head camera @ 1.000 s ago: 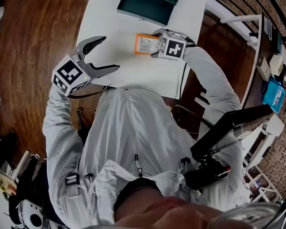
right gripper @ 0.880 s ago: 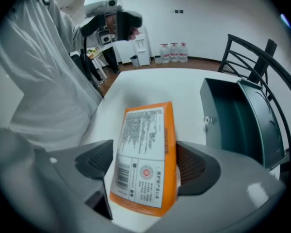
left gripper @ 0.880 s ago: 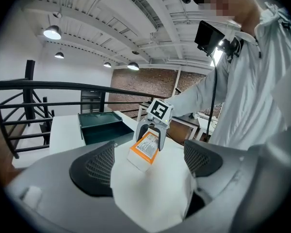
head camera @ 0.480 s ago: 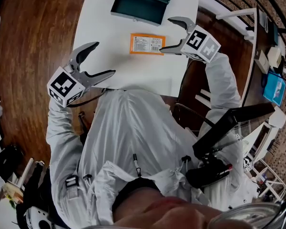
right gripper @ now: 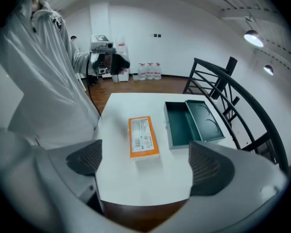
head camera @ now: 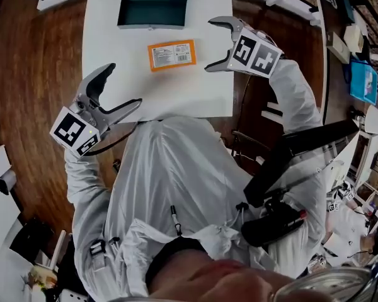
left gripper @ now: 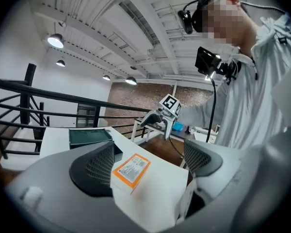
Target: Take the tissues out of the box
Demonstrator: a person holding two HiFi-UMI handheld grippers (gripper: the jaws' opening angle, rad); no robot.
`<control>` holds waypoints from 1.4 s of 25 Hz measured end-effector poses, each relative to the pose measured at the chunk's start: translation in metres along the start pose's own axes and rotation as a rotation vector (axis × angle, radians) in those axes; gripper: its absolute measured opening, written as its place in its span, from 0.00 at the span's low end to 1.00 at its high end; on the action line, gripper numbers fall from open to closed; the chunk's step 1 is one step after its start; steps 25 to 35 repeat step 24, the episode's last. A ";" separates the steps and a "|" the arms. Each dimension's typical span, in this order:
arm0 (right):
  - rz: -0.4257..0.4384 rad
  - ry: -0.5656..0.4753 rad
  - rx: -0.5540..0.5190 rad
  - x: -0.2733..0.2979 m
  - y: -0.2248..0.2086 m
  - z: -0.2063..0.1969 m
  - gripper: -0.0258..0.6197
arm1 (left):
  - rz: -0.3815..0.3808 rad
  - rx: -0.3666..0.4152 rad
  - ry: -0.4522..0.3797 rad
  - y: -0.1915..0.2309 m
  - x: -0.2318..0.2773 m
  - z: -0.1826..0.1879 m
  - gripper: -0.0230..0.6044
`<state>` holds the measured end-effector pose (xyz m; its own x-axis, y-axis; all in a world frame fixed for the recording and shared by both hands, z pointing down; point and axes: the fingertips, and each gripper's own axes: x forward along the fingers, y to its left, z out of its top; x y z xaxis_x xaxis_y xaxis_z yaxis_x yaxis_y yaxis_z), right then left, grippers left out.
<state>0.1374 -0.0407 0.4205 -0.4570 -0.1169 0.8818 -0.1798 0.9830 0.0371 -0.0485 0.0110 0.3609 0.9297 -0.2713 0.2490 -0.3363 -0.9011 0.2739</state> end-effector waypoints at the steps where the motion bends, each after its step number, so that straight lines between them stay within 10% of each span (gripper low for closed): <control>1: -0.002 -0.004 0.006 0.001 0.005 -0.001 0.90 | -0.002 -0.012 -0.014 -0.002 -0.003 0.001 0.77; 14: -0.033 -0.041 0.121 -0.015 0.031 -0.040 0.90 | 0.013 -0.022 -0.024 -0.029 0.000 -0.001 0.77; 24: -0.054 -0.643 0.513 -0.055 0.074 0.000 0.89 | 0.009 -0.065 -0.040 -0.034 0.006 0.000 0.77; 35: -0.054 -0.643 0.513 -0.055 0.074 0.000 0.89 | 0.009 -0.065 -0.040 -0.034 0.006 0.000 0.77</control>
